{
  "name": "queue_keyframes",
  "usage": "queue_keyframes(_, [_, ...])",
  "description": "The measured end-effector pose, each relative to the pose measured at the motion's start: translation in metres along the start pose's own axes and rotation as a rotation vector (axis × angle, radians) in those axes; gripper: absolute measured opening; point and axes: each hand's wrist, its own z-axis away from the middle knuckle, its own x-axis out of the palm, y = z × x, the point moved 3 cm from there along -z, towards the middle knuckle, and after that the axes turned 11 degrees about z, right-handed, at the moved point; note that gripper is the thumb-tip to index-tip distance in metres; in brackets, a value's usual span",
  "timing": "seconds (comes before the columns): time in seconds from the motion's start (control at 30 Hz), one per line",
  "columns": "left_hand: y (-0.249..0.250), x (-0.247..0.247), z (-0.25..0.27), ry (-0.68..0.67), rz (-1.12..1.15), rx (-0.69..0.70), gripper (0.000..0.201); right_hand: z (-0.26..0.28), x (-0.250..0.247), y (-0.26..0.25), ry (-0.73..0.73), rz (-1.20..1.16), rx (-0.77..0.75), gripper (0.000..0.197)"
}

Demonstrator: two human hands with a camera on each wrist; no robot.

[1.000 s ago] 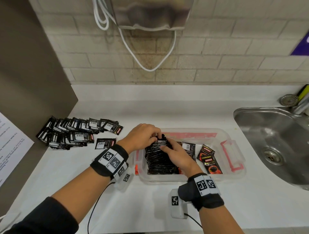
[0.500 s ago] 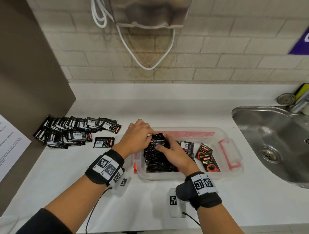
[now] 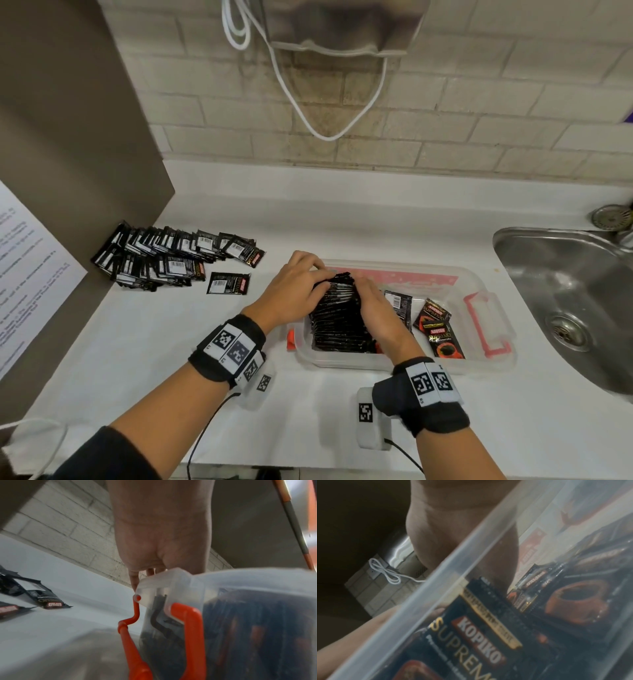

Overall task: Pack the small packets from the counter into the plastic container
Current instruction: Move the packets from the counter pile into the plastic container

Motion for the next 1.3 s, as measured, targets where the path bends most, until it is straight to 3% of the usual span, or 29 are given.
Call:
queue_keyframes(0.13, [-0.013, -0.018, 0.013, 0.2, 0.166, -0.069, 0.028, 0.004, -0.008, -0.013, 0.286, 0.069, -0.058, 0.019])
queue_keyframes(0.27, [-0.037, -0.045, 0.033, 0.418, 0.237, -0.231, 0.022, 0.005, 0.0, -0.038, 0.441, 0.156, -0.156, 0.011])
queue_keyframes(0.37, [-0.057, -0.068, 0.05, 0.549, 0.186, -0.352, 0.021, 0.006, 0.021, -0.07, 0.425, 0.19, -0.268, 0.014])
queue_keyframes(0.5, [-0.091, -0.102, 0.076, 0.699, 0.056, -0.692, 0.028, 0.001, 0.069, -0.107, 0.183, 0.188, -0.39, 0.013])
queue_keyframes(0.6, [-0.113, -0.122, 0.094, 0.7, -0.048, -0.961, 0.044, -0.013, 0.111, -0.117, -0.008, 0.303, -0.402, 0.019])
queue_keyframes(0.77, [-0.143, -0.136, 0.109, 0.636, -0.186, -1.156, 0.082, -0.04, 0.175, -0.1, -0.211, 0.593, -0.266, 0.052])
queue_keyframes(0.93, [-0.157, -0.128, 0.109, 0.588, -0.319, -1.154, 0.087, -0.058, 0.208, -0.08, -0.235, 0.893, -0.232, 0.074])
queue_keyframes(1.13, [-0.167, -0.127, 0.107, 0.522, -0.391, -1.125, 0.083, -0.074, 0.212, -0.078, -0.169, 1.117, -0.257, 0.063])
queue_keyframes(1.23, [-0.171, -0.129, 0.105, 0.506, -0.376, -1.139, 0.084, -0.081, 0.208, -0.085, -0.241, 1.15, -0.208, 0.056])
queue_keyframes(1.3, [-0.174, -0.133, 0.102, 0.492, -0.355, -1.153, 0.084, -0.084, 0.205, -0.086, -0.283, 1.119, -0.141, 0.064])
